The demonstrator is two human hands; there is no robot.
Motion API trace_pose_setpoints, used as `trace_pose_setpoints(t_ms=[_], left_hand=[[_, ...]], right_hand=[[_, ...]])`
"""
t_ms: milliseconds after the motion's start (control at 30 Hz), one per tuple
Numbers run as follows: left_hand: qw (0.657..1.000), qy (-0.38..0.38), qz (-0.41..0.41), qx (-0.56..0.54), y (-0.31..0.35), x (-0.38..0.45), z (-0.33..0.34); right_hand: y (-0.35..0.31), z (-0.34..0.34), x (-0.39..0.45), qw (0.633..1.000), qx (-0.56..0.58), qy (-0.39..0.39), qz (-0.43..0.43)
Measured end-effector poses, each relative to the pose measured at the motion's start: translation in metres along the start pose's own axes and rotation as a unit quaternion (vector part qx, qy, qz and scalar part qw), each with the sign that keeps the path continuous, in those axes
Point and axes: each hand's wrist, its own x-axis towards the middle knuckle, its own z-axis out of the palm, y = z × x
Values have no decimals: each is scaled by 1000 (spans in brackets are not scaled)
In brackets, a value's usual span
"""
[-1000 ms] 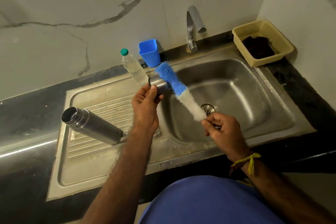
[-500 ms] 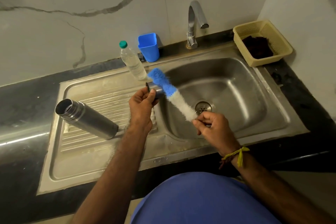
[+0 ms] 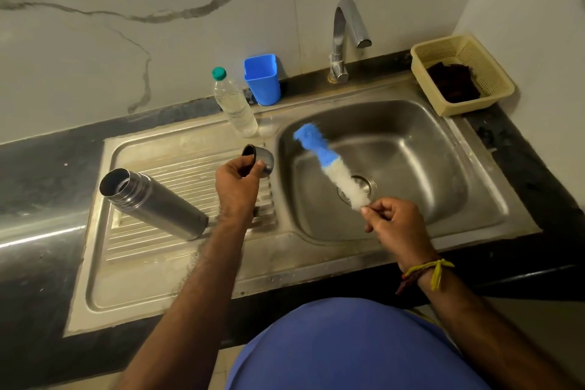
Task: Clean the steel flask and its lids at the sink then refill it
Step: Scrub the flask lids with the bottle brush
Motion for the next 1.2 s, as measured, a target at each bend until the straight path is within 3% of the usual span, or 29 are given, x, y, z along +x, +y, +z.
trace_pose_setpoints(t_ms=[167,333,567,800,967,1067,1200], left_hand=[[986,37,44,159,1,6,-11],[929,8,124,348,-3,27,-19],[869,-13,117,481,-22,43,-15],[844,-32,112,524,-9,26,-16],[872,-28,180,454,27,34,18],[887,-78,218,401,53,46,60],[896,-152,196,369,78,72,122]], right_hand=[[6,-4,1,997,62,22,48],[10,-7,-4,995,79,7,68],[4,-9,1,989,118,0,90],[1,-14,10,980,164,12,111],[1,-25,23,972,193,19,136],[-2,-34,32,970,199,19,137],[-9,-45,40,966,208,4,157]])
